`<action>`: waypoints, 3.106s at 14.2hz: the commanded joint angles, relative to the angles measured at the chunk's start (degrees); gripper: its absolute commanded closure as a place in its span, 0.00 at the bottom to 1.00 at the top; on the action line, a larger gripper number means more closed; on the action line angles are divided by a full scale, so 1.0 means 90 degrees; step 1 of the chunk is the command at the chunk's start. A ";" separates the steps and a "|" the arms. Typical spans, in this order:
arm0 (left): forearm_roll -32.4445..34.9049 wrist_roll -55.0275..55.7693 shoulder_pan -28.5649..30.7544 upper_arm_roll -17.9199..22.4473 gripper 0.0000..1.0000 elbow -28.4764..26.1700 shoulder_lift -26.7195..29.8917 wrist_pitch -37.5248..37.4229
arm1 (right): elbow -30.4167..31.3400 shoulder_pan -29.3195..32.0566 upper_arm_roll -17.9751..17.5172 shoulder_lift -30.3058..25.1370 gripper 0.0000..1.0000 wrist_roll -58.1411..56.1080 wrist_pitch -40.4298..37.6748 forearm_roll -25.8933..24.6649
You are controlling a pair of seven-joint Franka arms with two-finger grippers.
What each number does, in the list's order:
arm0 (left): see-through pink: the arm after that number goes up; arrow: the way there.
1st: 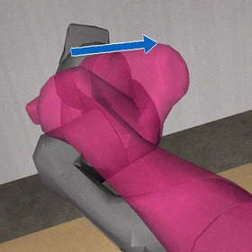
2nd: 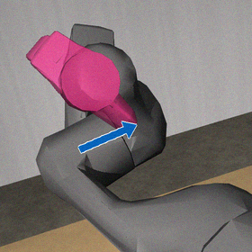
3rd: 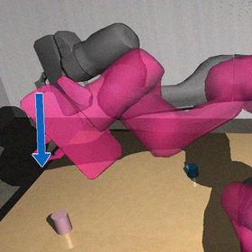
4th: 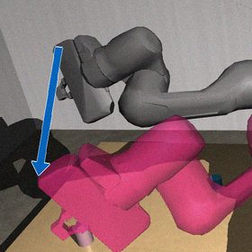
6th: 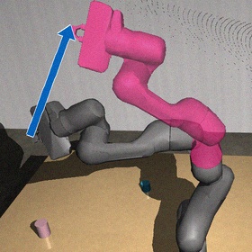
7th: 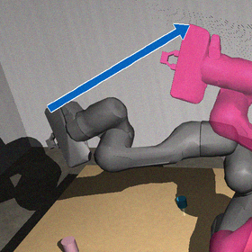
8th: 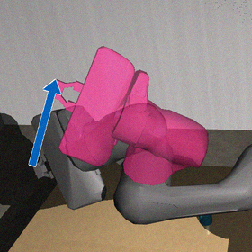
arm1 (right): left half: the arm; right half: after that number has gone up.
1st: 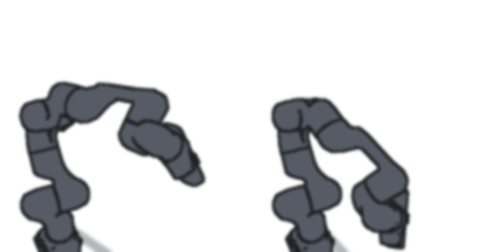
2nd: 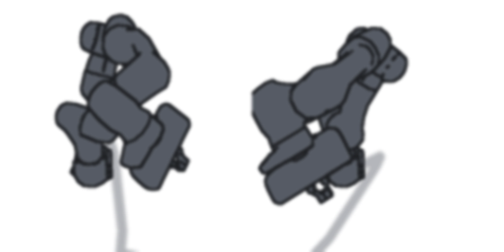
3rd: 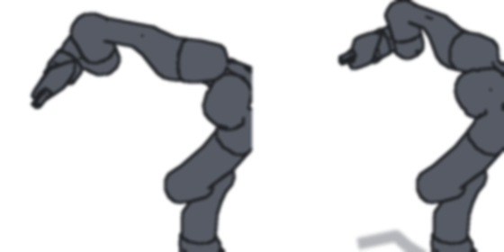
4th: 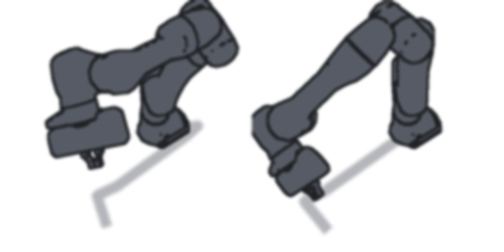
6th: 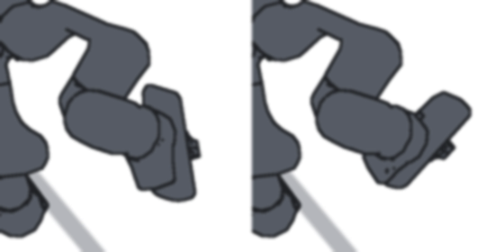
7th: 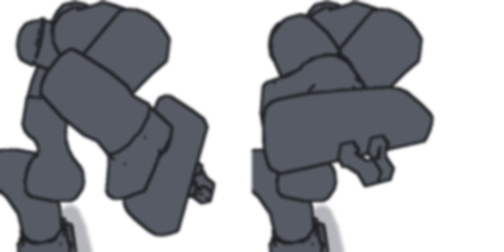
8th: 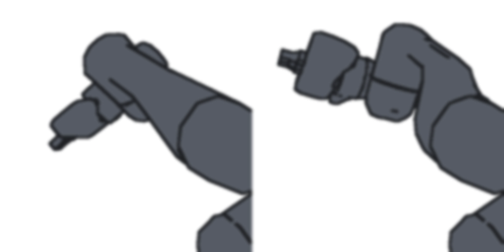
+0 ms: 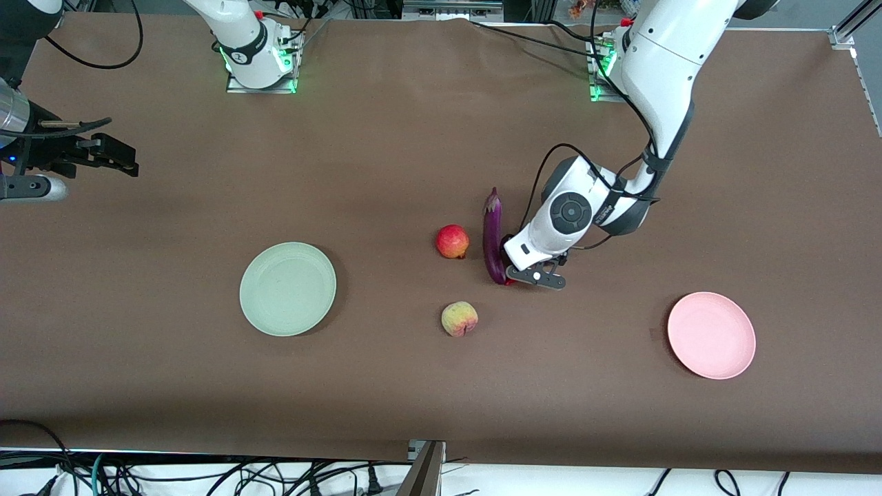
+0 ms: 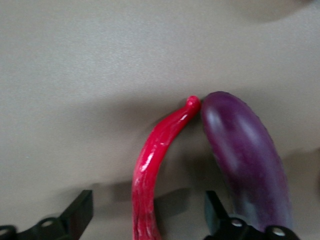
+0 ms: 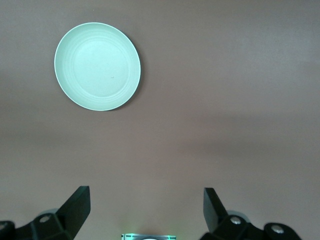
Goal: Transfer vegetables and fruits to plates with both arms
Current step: 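Carry the chili with the left gripper over the pink plate, then lower the chili onto the pink plate while the right gripper reaches the pomegranate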
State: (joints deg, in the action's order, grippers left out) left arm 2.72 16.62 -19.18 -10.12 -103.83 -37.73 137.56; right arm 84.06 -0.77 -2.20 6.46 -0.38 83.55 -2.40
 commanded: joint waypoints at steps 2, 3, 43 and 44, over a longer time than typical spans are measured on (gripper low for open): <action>0.0615 0.0145 -0.0046 0.0050 0.80 -0.0036 0.0041 0.0077 | -0.0131 0.0076 -0.0038 0.0054 0.00 -0.0085 -0.0035 -0.0026; 0.0615 0.0145 -0.0046 0.0050 0.88 -0.0036 0.0041 0.0067 | -0.0131 0.0076 -0.0038 0.0054 0.00 -0.0085 -0.0035 -0.0026; 0.1924 -0.7111 0.3166 0.0304 0.00 0.2405 -0.0818 -0.0548 | -0.0101 -0.3309 -0.0126 0.2718 0.00 0.4685 0.3670 0.0628; 0.1905 -0.7101 0.3166 0.0294 0.00 0.2405 -0.0799 -0.0558 | -0.0111 -0.3583 -0.0117 0.2913 0.00 0.5213 0.4091 0.0609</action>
State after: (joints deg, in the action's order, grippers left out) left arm 19.41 -46.80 8.87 -6.93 -84.05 -44.23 132.97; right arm 84.40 -28.68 -3.83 29.26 38.28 114.89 2.38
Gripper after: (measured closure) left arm 0.172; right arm 0.000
